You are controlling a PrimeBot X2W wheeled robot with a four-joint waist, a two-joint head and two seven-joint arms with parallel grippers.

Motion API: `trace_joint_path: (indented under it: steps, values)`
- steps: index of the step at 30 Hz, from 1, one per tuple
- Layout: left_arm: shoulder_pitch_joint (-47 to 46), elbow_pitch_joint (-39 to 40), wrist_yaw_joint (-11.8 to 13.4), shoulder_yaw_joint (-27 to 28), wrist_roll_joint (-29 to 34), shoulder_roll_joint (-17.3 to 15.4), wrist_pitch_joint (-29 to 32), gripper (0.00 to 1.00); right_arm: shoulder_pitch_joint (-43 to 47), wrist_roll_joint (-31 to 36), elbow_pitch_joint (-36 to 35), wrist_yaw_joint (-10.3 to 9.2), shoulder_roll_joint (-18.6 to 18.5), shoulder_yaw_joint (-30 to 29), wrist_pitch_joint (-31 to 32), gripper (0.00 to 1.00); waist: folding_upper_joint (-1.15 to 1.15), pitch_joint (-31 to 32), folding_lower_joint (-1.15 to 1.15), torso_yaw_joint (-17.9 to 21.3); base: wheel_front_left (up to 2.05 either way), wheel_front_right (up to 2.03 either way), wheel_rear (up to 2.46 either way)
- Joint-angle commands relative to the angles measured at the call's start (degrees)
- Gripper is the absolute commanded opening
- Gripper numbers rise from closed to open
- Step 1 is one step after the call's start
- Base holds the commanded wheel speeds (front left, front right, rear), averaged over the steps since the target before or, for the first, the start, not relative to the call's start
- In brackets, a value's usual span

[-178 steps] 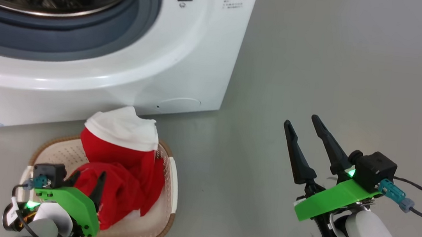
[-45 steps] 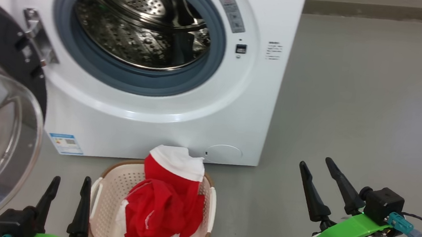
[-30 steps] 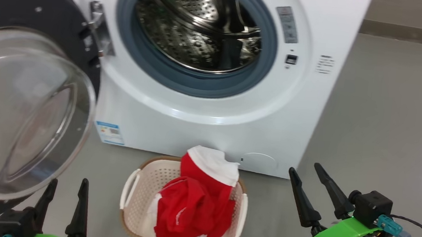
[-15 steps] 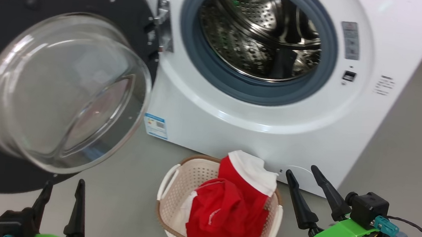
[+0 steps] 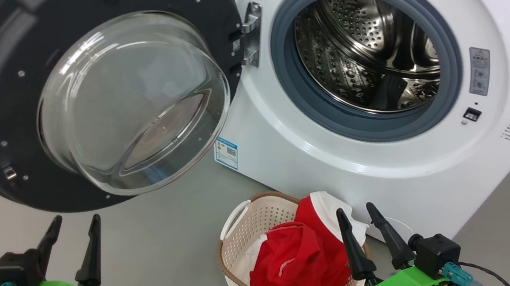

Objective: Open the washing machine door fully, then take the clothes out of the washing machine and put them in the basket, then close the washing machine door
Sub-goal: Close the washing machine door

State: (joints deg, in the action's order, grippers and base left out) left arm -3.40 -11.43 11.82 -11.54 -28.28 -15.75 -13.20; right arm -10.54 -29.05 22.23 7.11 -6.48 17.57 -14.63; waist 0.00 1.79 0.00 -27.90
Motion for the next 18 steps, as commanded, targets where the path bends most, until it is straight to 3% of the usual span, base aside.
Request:
trace_joint_path:
  steps: [1, 18]
  values:
    - [-0.9, 1.6, 0.4, 2.1, 0.4, -1.7, -0.2, 1.00, -0.6, -0.8, -1.1, 0.37, 0.1, 1.2, -0.4, 1.00, 0.00, 0.0, 0.00, -0.4, 0.00, 0.00, 0.00]
    - [0.0, 3.2, 1.6, 2.0, 0.3, -2.4, -0.1, 1.00, -0.7, -1.6, -0.6, 0.37, -0.4, 2.7, -0.4, 1.00, 0.00, 0.5, 0.00, -0.3, 0.00, 0.00, 0.00]
